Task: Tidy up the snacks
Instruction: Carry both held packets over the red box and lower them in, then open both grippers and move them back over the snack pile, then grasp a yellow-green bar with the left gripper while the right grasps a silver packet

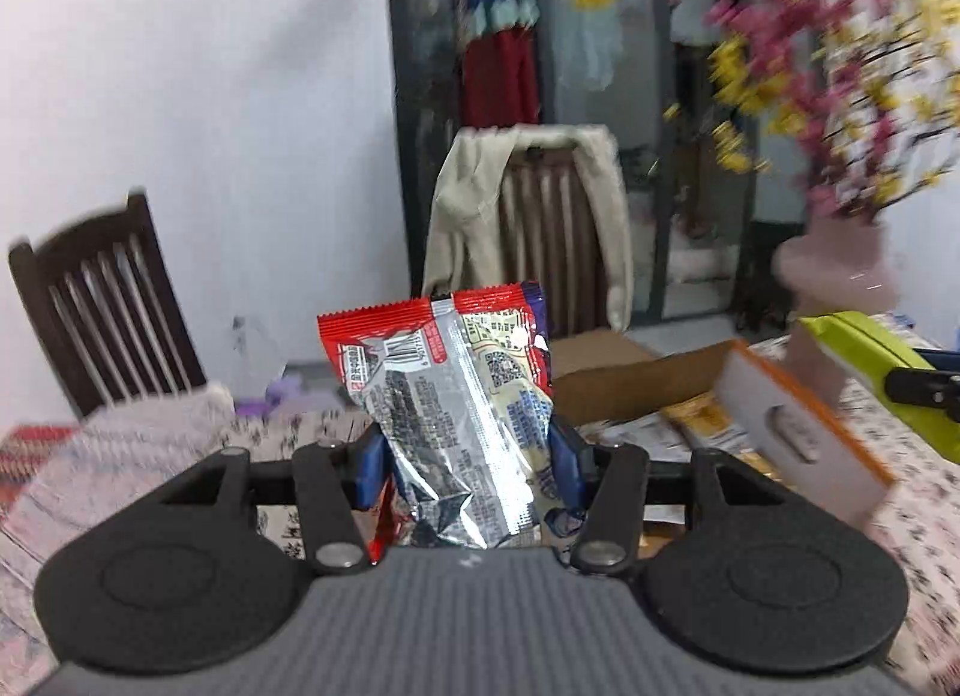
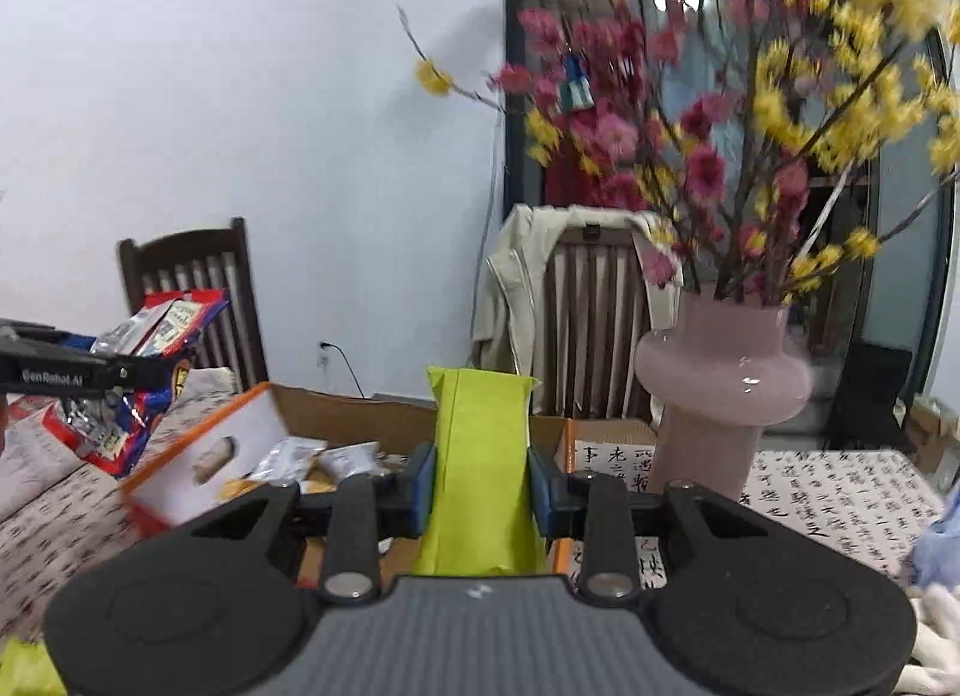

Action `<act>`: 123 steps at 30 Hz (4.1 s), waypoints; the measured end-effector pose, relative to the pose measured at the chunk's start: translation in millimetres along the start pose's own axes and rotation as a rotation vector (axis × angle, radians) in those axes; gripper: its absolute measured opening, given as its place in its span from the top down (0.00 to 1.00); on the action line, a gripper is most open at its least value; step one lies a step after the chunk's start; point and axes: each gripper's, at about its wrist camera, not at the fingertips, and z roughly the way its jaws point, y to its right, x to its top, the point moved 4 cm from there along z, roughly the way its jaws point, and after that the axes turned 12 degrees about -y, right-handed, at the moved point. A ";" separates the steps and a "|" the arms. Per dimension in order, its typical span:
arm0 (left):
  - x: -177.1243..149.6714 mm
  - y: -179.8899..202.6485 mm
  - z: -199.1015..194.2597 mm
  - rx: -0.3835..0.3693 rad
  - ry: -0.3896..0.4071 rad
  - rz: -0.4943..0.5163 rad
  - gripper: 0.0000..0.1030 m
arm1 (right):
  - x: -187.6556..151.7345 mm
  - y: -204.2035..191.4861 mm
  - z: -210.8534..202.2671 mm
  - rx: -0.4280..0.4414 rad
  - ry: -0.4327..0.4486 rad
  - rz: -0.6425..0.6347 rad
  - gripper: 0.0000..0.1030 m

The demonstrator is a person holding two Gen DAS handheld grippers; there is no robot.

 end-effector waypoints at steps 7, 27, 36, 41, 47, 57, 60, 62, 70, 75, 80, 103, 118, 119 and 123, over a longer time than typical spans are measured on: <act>-18.5 -4.4 68.1 -0.016 -0.163 0.004 0.47 | 3.6 9.4 91.8 -0.079 -0.125 0.011 0.70; -36.7 -15.5 7.7 -0.042 -0.139 -0.035 0.30 | -13.3 -13.6 83.2 -0.165 -0.145 -0.076 0.53; -81.0 -11.8 -89.1 -0.047 -0.043 -0.052 0.21 | -40.3 -18.5 -7.6 -0.074 -0.068 -0.030 0.37; -113.5 -7.4 -137.3 -0.055 0.002 -0.087 0.14 | -58.0 -27.7 -57.1 -0.022 -0.027 -0.024 0.24; -163.7 1.6 -177.2 -0.070 -0.005 -0.141 0.07 | -90.8 -41.7 -100.6 0.047 -0.023 -0.033 0.19; -244.2 15.0 -208.8 -0.109 -0.100 -0.164 0.05 | -178.9 -63.7 -148.8 0.113 -0.089 -0.043 0.16; -262.3 20.9 -212.5 -0.116 -0.141 -0.161 0.05 | -206.0 -70.3 -159.9 0.129 -0.136 -0.038 0.16; -271.0 23.2 -214.0 -0.118 -0.162 -0.164 0.05 | -218.4 -74.0 -165.6 0.147 -0.160 -0.047 0.15; -274.0 22.6 -216.0 -0.099 -0.166 -0.171 0.05 | -226.2 -72.3 -172.0 0.140 -0.173 -0.054 0.14; -272.7 18.4 -207.4 -0.088 -0.182 -0.178 0.05 | -226.6 -72.8 -166.9 0.146 -0.185 -0.049 0.13; -261.4 12.4 -192.1 -0.069 -0.180 -0.147 0.07 | -224.1 -77.9 -156.8 0.164 -0.205 -0.055 0.13; -199.9 16.2 -63.9 -0.192 -0.285 0.114 0.62 | -187.0 -110.0 -59.8 0.248 -0.325 -0.079 0.38; -234.8 20.5 -148.0 -0.168 -0.226 -0.104 0.66 | -200.8 -83.0 -107.9 0.198 -0.255 -0.049 0.62; -234.9 22.7 -154.0 -0.168 -0.220 -0.109 0.66 | -201.1 -79.3 -114.0 0.192 -0.243 -0.042 0.62; -232.6 31.5 -177.4 -0.180 -0.185 -0.110 0.65 | -199.8 -68.7 -134.1 0.183 -0.194 -0.021 0.62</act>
